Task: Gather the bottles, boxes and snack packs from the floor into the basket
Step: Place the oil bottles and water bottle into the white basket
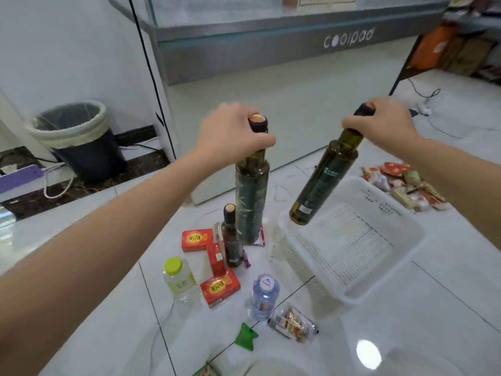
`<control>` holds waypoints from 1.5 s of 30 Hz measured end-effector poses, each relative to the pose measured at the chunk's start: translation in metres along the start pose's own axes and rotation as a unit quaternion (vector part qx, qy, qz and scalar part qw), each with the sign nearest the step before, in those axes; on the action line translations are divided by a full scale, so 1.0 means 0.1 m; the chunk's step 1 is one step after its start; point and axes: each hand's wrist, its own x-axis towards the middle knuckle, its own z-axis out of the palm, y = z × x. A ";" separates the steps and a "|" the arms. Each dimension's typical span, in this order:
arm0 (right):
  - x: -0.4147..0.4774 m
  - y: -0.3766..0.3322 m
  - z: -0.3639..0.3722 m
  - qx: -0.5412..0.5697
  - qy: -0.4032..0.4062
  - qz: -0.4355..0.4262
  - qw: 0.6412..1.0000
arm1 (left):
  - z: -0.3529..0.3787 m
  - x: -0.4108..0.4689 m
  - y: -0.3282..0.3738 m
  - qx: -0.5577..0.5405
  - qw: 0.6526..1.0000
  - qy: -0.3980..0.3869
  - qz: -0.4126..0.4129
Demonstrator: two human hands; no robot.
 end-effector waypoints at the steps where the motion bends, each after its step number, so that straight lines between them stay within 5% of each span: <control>1: 0.09 0.04 -0.10 -0.010 0.014 0.007 1.000 | 0.00 0.13 0.11 -0.013 1.000 0.013 -0.005; 6: 0.24 0.51 -0.06 -0.108 0.028 0.026 0.993 | 0.67 0.63 0.35 -0.148 0.985 -0.019 -0.082; 12: 0.29 1.41 0.65 -0.259 -0.081 -0.027 0.962 | 2.15 0.64 0.21 -0.169 0.953 -0.144 -0.207; 20: 0.69 2.07 1.77 -0.215 -0.279 -0.060 0.934 | 3.25 0.65 -0.43 -0.117 0.890 -0.248 -0.365; 28: 0.99 2.00 2.61 -0.151 -0.407 -0.054 0.899 | 3.64 0.65 -0.92 -0.080 0.849 -0.261 -0.453; 38: 0.82 2.26 2.97 0.001 -0.470 0.051 0.881 | 3.77 0.55 -0.81 0.109 0.872 -0.362 -0.309; 41: 0.84 2.22 2.84 0.002 -0.478 0.065 0.876 | 3.58 0.50 -0.76 0.231 0.912 -0.266 -0.209; 45: 0.84 1.95 2.42 -0.129 -0.430 0.024 0.893 | 3.01 0.59 -0.86 0.318 0.932 -0.140 -0.102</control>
